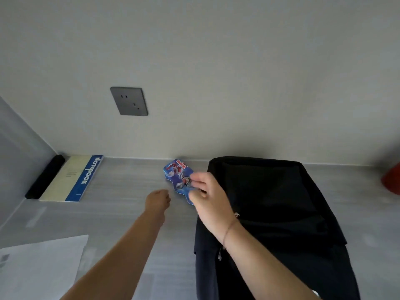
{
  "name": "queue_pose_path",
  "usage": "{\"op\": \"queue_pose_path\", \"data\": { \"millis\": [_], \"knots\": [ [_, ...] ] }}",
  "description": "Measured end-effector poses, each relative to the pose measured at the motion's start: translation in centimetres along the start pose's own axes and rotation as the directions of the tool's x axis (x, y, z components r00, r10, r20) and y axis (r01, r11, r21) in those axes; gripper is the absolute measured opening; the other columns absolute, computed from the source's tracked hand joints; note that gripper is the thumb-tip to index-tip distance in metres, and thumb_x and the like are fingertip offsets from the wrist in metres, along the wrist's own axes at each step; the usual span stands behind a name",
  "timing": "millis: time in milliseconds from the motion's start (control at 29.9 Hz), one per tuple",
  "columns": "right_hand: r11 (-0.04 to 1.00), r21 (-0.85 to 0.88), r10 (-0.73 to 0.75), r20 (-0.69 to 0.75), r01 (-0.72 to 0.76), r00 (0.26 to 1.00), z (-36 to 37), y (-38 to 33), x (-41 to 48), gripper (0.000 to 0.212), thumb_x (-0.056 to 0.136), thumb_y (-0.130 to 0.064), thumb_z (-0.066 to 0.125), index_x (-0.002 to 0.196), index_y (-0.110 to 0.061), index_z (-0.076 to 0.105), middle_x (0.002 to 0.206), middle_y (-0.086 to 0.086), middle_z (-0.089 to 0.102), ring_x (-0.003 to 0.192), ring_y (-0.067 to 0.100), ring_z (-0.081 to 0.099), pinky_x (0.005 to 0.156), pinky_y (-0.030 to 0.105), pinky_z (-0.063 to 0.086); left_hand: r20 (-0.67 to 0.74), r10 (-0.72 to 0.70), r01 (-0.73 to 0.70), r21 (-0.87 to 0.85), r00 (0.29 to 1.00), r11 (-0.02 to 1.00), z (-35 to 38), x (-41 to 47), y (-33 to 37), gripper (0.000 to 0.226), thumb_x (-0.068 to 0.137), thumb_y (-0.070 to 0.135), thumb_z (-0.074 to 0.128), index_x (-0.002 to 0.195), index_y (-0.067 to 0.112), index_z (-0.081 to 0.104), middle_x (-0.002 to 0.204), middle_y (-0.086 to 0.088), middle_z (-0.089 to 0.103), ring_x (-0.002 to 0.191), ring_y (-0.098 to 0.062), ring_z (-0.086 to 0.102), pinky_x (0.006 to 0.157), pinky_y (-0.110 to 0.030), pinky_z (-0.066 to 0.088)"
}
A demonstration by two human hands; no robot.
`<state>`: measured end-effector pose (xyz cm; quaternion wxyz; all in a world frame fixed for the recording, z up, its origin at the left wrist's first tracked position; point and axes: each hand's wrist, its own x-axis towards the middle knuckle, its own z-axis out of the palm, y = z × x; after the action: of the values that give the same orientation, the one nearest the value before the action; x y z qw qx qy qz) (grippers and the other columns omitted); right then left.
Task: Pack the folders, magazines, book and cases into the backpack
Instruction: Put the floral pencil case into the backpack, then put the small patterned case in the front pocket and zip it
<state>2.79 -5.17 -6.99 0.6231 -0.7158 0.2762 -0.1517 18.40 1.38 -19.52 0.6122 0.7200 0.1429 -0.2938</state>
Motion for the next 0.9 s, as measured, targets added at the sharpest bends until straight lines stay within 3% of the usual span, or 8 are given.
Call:
{"op": "queue_pose_path", "data": {
  "millis": [67,167,268,368,502,602,769,903],
  "knots": [
    [0.913,-0.409,0.063,0.126,-0.006,0.990,3.1,1.7,5.4,0.045,0.086,-0.013,0.056,0.130,-0.012,0.045,0.134,0.009,0.045,0.124,0.023,0.046,0.100,0.029,0.043,0.020,-0.035,0.035,-0.009,0.999,0.999,0.0,1.9,0.3,0.024,0.090,0.003,0.049,0.068,0.012,0.049,0.071,-0.008,0.047,0.061,-0.019,0.046,0.064,-0.030,0.042],
    [0.504,-0.863,0.187,0.150,0.036,0.971,5.5,4.9,11.4,0.072,0.086,-0.025,0.062,0.144,-0.008,0.025,0.147,0.014,0.031,0.136,0.032,0.030,0.115,0.042,0.026,0.026,-0.005,0.005,-0.004,1.000,1.000,0.4,3.9,1.4,0.022,0.091,0.003,0.048,0.070,0.007,0.052,0.069,-0.007,0.046,0.060,-0.017,0.045,0.059,-0.029,0.040],
    [0.183,-0.982,0.284,0.090,0.038,0.955,6.7,7.4,15.4,0.092,0.084,-0.041,0.063,0.150,-0.006,0.009,0.154,0.020,0.019,0.143,0.037,0.015,0.116,0.055,0.005,0.035,0.059,-0.061,0.070,0.998,0.996,0.4,6.4,2.6,0.023,0.092,0.009,0.048,0.110,-0.001,0.058,0.091,-0.018,0.057,0.085,-0.030,0.059,0.081,-0.039,0.047],
    [0.073,-0.997,0.408,0.021,-0.010,0.913,6.6,9.0,17.6,0.108,0.078,-0.052,0.065,0.150,-0.004,0.000,0.156,0.021,0.014,0.144,0.041,0.009,0.115,0.056,0.002,0.054,0.086,-0.091,0.095,0.995,0.991,0.0,8.1,3.3,0.010,0.088,0.005,0.049,0.083,0.004,0.058,0.077,-0.027,0.050,0.067,-0.031,0.055,0.061,-0.035,0.046],
    [0.129,-0.992,0.361,0.048,0.001,0.931,7.0,9.4,18.4,0.114,0.066,-0.047,0.076,0.148,-0.003,0.010,0.146,0.013,0.034,0.136,0.033,0.033,0.113,0.061,0.002,0.147,0.075,-0.073,-0.016,0.986,0.997,-0.7,9.5,3.2,0.027,0.090,0.005,0.048,0.065,0.015,0.046,0.059,-0.007,0.045,0.049,-0.016,0.043,0.044,-0.022,0.036],
    [0.278,-0.949,0.203,0.210,0.149,0.956,8.8,8.8,17.8,0.107,0.065,-0.044,0.075,0.147,-0.012,0.014,0.143,0.010,0.038,0.133,0.031,0.037,0.114,0.061,0.004,0.256,0.063,-0.021,-0.162,0.965,0.987,-2.2,9.3,3.4,0.014,0.094,0.013,0.051,0.085,0.010,0.060,0.064,-0.005,0.070,0.050,-0.014,0.066,0.043,-0.020,0.051],
    [0.375,-0.860,0.037,0.385,0.345,0.922,10.7,6.9,15.7,0.106,0.067,-0.049,0.072,0.149,-0.021,0.010,0.145,0.007,0.035,0.135,0.031,0.032,0.112,0.063,-0.005,0.217,0.012,0.049,-0.273,0.976,0.961,-7.7,8.9,4.1,0.013,0.091,0.020,0.058,0.094,0.009,0.062,0.068,-0.003,0.075,0.061,-0.014,0.071,0.056,-0.026,0.059],
    [0.370,-0.890,-0.135,0.234,0.268,0.963,9.3,5.2,13.3,0.100,0.073,-0.056,0.066,0.149,-0.024,0.009,0.151,0.006,0.027,0.142,0.028,0.023,0.114,0.058,-0.006,0.195,-0.001,0.069,-0.343,0.981,0.937,-10.0,5.8,5.0,0.011,0.090,0.018,0.059,0.092,0.008,0.062,0.066,-0.005,0.075,0.057,-0.014,0.071,0.053,-0.027,0.060]
  ]
}}
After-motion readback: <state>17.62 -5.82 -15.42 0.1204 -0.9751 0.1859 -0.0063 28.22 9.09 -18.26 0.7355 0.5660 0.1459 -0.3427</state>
